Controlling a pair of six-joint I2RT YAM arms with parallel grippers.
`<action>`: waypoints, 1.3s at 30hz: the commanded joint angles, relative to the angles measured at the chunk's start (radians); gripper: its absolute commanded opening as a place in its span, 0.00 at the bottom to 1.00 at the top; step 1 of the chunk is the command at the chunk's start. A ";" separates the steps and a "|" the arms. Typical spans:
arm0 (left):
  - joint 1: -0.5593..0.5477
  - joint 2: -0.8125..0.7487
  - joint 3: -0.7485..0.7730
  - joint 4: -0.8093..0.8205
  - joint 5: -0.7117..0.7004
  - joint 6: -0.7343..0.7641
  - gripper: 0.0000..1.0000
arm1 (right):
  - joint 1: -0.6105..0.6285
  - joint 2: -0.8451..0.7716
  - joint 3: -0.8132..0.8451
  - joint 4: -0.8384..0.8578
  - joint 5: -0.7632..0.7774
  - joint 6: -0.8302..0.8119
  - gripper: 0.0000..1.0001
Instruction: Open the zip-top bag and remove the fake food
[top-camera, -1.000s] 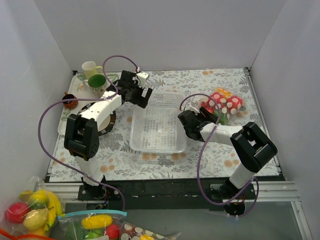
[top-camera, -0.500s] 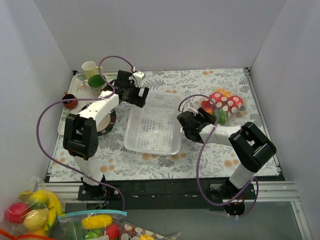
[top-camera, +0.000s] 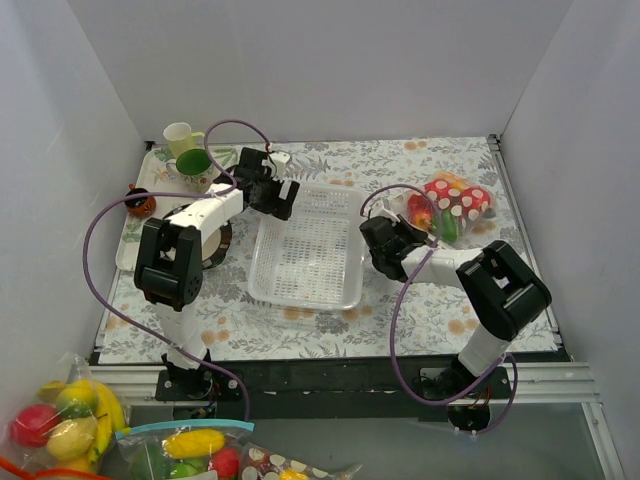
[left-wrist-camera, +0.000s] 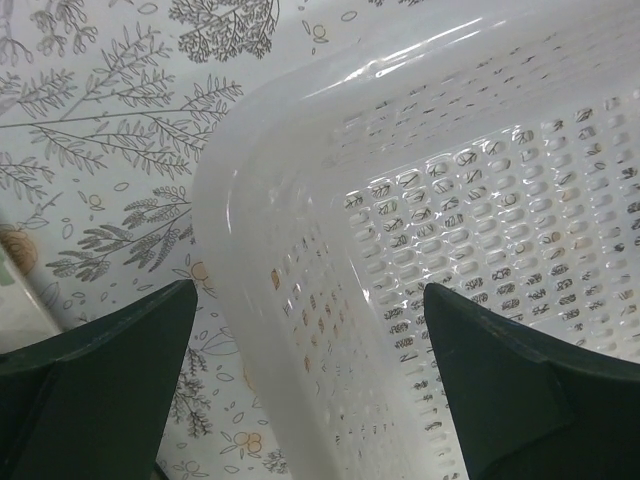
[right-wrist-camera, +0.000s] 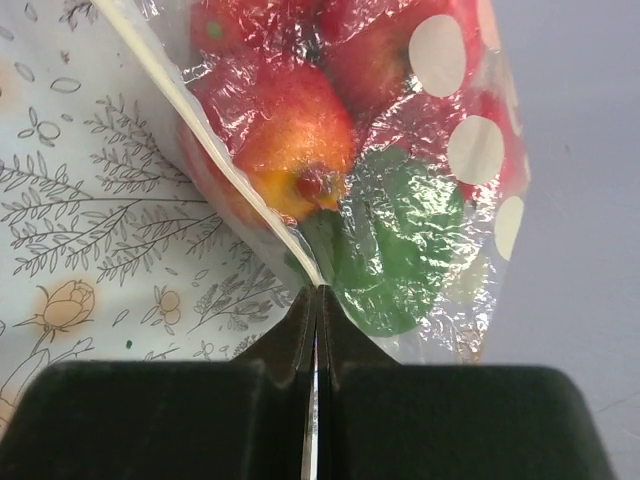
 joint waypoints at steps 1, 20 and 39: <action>0.005 0.022 0.005 0.004 0.023 -0.030 0.98 | -0.005 -0.142 0.035 0.039 0.022 0.001 0.01; -0.099 -0.234 -0.257 -0.030 0.172 -0.473 0.98 | -0.080 -0.400 0.425 -0.084 -0.036 -0.125 0.01; -0.034 -0.297 -0.355 -0.033 0.063 -0.353 0.98 | -0.095 -0.043 0.530 -0.509 -0.251 0.214 0.56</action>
